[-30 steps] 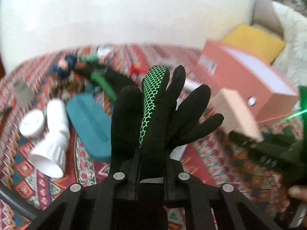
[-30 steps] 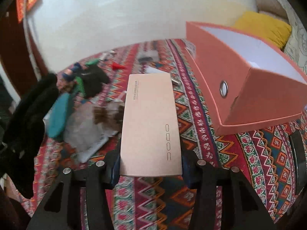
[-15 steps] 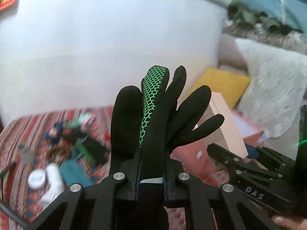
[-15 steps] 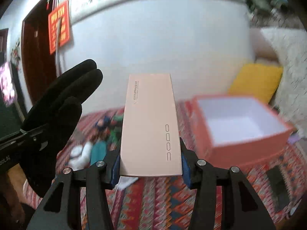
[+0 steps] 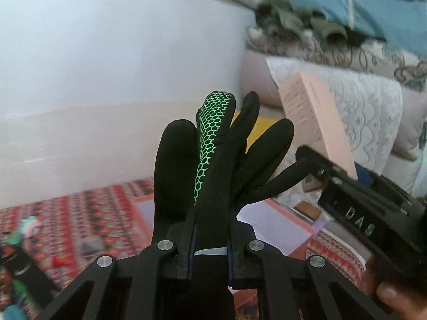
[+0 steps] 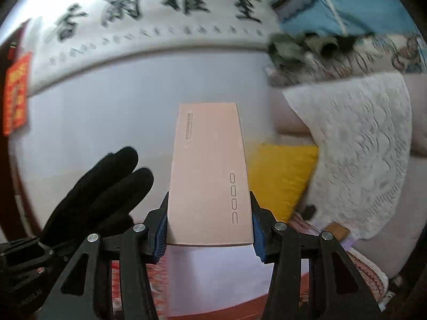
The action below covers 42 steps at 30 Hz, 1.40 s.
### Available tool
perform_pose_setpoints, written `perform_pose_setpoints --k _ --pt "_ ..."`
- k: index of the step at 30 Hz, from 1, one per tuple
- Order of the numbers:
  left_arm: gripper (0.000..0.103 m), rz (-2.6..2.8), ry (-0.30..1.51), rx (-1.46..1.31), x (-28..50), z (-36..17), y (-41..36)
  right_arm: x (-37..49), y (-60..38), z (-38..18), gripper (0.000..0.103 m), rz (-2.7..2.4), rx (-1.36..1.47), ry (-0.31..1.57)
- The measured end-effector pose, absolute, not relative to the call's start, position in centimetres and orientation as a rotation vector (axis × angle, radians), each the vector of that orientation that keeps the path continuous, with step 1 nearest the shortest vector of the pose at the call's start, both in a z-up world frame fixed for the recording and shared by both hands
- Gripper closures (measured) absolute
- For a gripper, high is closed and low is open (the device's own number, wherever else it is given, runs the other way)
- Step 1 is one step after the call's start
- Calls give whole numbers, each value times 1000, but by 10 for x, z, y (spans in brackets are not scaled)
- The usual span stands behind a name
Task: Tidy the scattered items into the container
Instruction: 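Carry the glove with the left tool into the pink box while the right tool drops the peach box in, then swing both open tools away and back over the scattered items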
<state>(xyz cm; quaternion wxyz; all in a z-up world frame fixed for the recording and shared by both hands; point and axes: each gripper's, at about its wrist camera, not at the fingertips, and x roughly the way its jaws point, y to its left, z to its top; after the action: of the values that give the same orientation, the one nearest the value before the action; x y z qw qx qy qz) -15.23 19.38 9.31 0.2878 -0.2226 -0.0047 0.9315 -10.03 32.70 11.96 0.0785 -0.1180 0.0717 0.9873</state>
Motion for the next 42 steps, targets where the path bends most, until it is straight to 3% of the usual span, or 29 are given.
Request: perform_pose_setpoints --k 3,4,5,6,7,8,11,16,19,24,27,31,34,36,37,39,40,41,42 --pt "88 2463 -21 -677 -199 65 228 -150 357 83 50 2909 -521 237" --pt "75 2449 -32 -709 -216 54 238 -167 367 71 50 2891 -576 244" --pt "43 2432 -42 -749 -236 41 247 -184 377 59 49 2872 -630 251" --pt "31 2430 -35 -788 -252 30 254 -206 388 39 46 2869 -717 270" --pt "22 2435 -19 -824 -266 21 260 -218 397 22 29 2812 -772 297" --pt "22 2438 9 -861 -277 12 265 -230 407 6 14 2754 -825 324" --pt "22 2447 41 -893 -277 8 256 -232 419 -18 12 2669 -890 370" --pt "19 2577 -88 -872 -207 30 165 -199 388 24 11 2786 -765 373" --pt "12 2737 -141 -875 -130 35 83 -168 333 58 1 2954 -702 359" --pt "8 3064 -84 -998 20 27 -68 -102 181 12 0 3257 -1061 200" --pt "7 3301 -212 -1008 113 47 -142 -50 90 -5 6 3414 -1277 30" --pt "1 3510 -202 -752 191 97 -157 44 15 68 4 3774 -950 -61" --pt "1 3641 -174 -516 245 136 -162 101 -3 124 1 4009 -707 66" --pt "1 3674 -53 -261 270 155 -148 130 -9 152 0 4094 -507 135" --pt "4 3670 -1 -182 277 159 -141 143 -10 163 3 4103 -390 141" --pt "47 3646 71 -77 287 167 -131 163 -13 178 43 4097 -202 128" --pt "103 3638 77 -56 288 168 -129 170 -14 183 82 4096 -178 122" --pt "98 3632 63 -54 288 168 -130 176 -14 188 90 4094 -154 117" --pt "98 3626 49 -53 287 168 -131 177 -12 190 90 4094 -155 129"
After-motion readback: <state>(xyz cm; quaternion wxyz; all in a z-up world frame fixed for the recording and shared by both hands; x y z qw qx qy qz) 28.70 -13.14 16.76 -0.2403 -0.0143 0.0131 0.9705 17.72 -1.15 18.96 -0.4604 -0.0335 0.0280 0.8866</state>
